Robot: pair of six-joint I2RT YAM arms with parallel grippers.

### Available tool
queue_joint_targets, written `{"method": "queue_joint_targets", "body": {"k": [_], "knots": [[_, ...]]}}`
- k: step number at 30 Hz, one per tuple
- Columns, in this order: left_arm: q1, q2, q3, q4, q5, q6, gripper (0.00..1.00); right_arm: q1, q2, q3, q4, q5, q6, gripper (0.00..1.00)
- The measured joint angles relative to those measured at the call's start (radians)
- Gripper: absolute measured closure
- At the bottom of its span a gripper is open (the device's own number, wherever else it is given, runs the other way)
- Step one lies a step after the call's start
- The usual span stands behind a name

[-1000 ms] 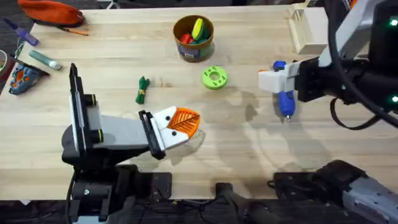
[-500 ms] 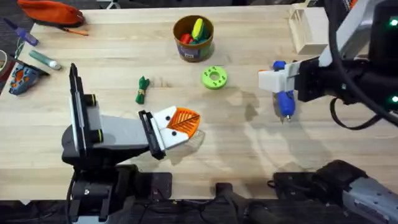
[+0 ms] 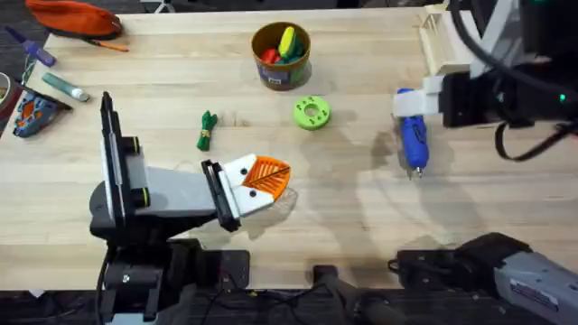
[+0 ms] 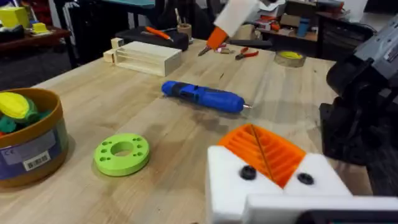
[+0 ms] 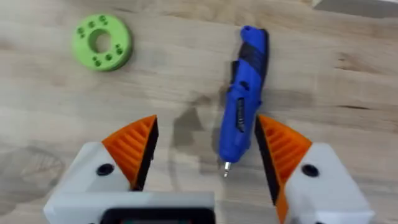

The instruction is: Pick up the gripper from the table and insert it into the empty holder that is missing its gripper. Then pick up a screw, insert it into the mounting hole, and use the screwdriver to tighten it. Finally, clean up the table by picking up the vegetable and placing it into the bucket.

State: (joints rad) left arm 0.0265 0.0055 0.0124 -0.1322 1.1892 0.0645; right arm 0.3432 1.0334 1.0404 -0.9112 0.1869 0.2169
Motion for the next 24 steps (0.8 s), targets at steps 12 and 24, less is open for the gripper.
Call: {"method": "queue_joint_targets", "body": {"k": [12, 24], "knots": [[0.0, 0.0, 0.0, 0.0, 0.0, 0.0, 0.985, -0.203, 0.251, 0.023, 0.005, -0.032, -0.006, 0.091], [0.0, 0.0, 0.0, 0.0, 0.0, 0.0, 0.985, -0.234, 0.505, 0.163, 0.002, -0.054, -0.058, 0.087]]}}
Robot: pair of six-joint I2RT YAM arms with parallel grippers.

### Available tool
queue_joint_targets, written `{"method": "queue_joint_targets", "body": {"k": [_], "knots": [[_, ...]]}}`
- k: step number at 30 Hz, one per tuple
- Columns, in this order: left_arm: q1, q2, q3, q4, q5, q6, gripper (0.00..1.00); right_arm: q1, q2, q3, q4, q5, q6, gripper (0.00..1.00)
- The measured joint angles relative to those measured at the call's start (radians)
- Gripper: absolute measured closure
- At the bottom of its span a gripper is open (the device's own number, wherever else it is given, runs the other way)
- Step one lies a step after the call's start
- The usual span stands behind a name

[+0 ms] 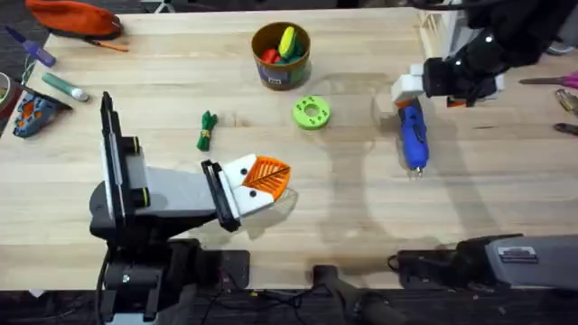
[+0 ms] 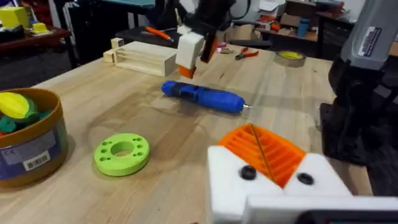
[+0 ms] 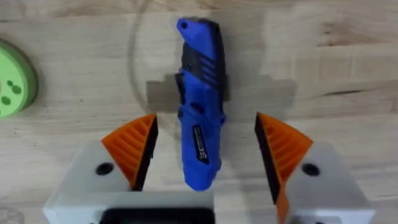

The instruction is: Pick up the gripper from the table and insert it into the empty holder that is missing its gripper. Then pick up a screw, insert it into the mounting hole, and use the screwdriver to tighten it. Finally, clean up the table by picking up the vegetable and placing it into the bucket.

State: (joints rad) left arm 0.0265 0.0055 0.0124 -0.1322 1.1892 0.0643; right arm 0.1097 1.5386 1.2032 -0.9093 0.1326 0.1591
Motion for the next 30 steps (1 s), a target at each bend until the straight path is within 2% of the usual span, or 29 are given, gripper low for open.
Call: {"method": "queue_joint_targets", "body": {"k": [11, 30], "knots": [[0.0, 0.0, 0.0, 0.0, 0.0, 0.0, 0.985, -0.037, 0.138, 0.005, 0.016, -0.079, -0.041, 0.086], [0.0, 0.0, 0.0, 0.0, 0.0, 0.0, 0.985, -0.043, 0.264, 0.006, 0.095, -0.089, -0.07, 0.086]]}}
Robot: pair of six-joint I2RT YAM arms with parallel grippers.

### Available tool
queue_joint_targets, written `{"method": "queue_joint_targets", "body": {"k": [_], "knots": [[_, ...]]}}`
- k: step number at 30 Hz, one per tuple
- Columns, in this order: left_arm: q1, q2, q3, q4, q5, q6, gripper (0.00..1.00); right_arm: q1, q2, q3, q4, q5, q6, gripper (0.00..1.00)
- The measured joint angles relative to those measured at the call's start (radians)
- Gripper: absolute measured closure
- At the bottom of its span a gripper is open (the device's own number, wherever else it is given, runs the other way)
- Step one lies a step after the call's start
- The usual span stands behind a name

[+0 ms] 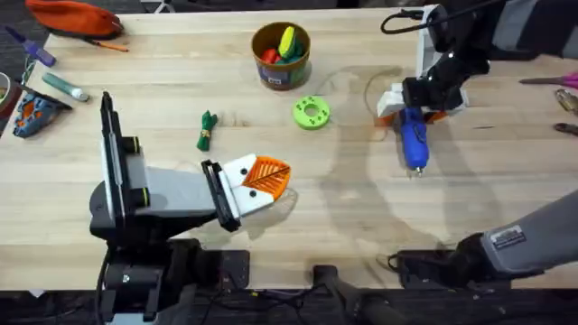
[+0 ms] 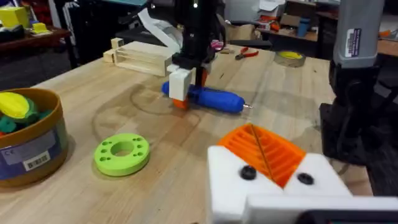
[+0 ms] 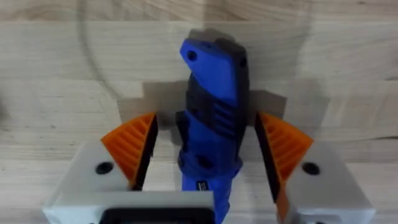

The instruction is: Pick up the gripper from the table and insert it into the empty holder that is missing its gripper. Then pick up a screw, insert it into the mounting hole, and use the screwdriver to tighten it. Finally, clean up the table by picking up the vegetable and placing it into the bucket.

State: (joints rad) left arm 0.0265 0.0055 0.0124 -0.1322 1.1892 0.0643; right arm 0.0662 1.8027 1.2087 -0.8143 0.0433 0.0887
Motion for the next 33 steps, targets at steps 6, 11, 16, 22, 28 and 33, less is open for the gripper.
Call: {"method": "queue_joint_targets", "body": {"k": [6, 11, 16, 22, 28, 33], "knots": [[0.0, 0.0, 0.0, 0.0, 0.0, 0.0, 0.985, 0.0, 0.018, 0.009, 0.001, 0.0, -0.009, 0.09], [0.0, 0.0, 0.0, 0.0, 0.0, 0.0, 0.985, 0.0, 0.026, 0.018, -0.008, 0.0, -0.011, 0.098], [0.0, 0.0, 0.0, 0.0, 0.0, 0.0, 0.985, 0.0, 0.026, 0.018, -0.011, 0.0, -0.012, 0.114], [0.0, 0.0, 0.0, 0.0, 0.0, 0.0, 0.985, 0.0, 0.026, 0.018, -0.012, 0.0, -0.019, 0.222], [0.0, 0.0, 0.0, 0.0, 0.0, 0.0, 0.985, -0.001, 0.026, 0.019, -0.014, 0.004, -0.03, 0.437], [0.0, 0.0, 0.0, 0.0, 0.0, 0.0, 0.985, -0.003, 0.026, 0.019, -0.011, 0.015, -0.037, 0.654]]}}
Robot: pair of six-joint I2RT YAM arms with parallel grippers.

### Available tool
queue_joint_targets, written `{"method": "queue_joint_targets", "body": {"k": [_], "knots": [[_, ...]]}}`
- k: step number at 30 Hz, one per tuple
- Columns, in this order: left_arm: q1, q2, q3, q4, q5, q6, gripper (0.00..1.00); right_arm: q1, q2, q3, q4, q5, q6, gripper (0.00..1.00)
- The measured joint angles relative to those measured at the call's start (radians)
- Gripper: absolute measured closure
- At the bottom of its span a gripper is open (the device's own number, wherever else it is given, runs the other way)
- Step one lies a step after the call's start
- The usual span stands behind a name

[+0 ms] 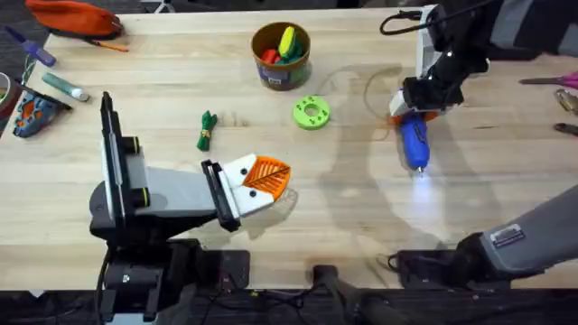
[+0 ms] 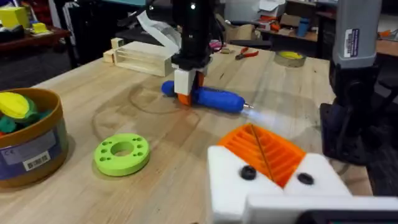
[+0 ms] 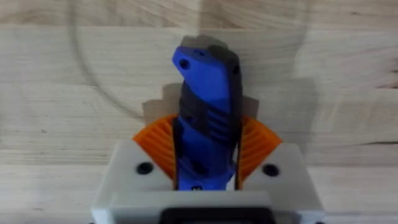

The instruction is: Pick up the gripper from the table and insert it into the empty holder that is missing its gripper. Then pick up a screw, insert it into the mounting hole, and use the screwdriver to tighten it. Finally, clean up the table by picking up the vegetable and placing it into the bucket.

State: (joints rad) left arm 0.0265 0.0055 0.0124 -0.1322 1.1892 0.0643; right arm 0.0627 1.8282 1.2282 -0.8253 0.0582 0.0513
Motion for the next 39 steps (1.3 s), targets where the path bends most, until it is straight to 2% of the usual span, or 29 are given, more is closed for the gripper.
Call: {"method": "queue_joint_targets", "body": {"k": [2, 6, 7, 20, 26, 31, 39], "knots": [[0.0, 0.0, 0.0, 0.0, 0.0, 0.0, 0.985, -0.001, 0.001, 0.0, 0.001, 0.001, -0.002, 0.737], [0.0, 0.0, 0.0, 0.0, 0.0, 0.0, 0.985, -0.001, 0.008, 0.0, 0.003, 0.001, -0.004, 0.966], [0.0, 0.0, 0.0, 0.0, 0.0, 0.0, 0.985, -0.001, 0.008, 0.0, 0.003, 0.001, -0.003, 0.98], [0.0, 0.0, 0.0, 0.0, 0.0, 0.0, 0.985, -0.001, 0.008, 0.001, -0.006, 0.001, -0.003, 0.979], [0.0, 0.0, 0.0, 0.0, 0.0, 0.0, 0.985, -0.001, -0.008, 0.015, -0.089, -0.017, -0.003, 0.979], [0.0, 0.0, 0.0, 0.0, 0.0, 0.0, 0.985, 0.002, -0.115, 0.058, -0.101, -0.049, -0.003, 0.979], [0.0, 0.0, 0.0, 0.0, 0.0, 0.0, 0.985, 0.055, -0.407, 0.087, -0.049, -0.067, -0.003, 0.979]]}}
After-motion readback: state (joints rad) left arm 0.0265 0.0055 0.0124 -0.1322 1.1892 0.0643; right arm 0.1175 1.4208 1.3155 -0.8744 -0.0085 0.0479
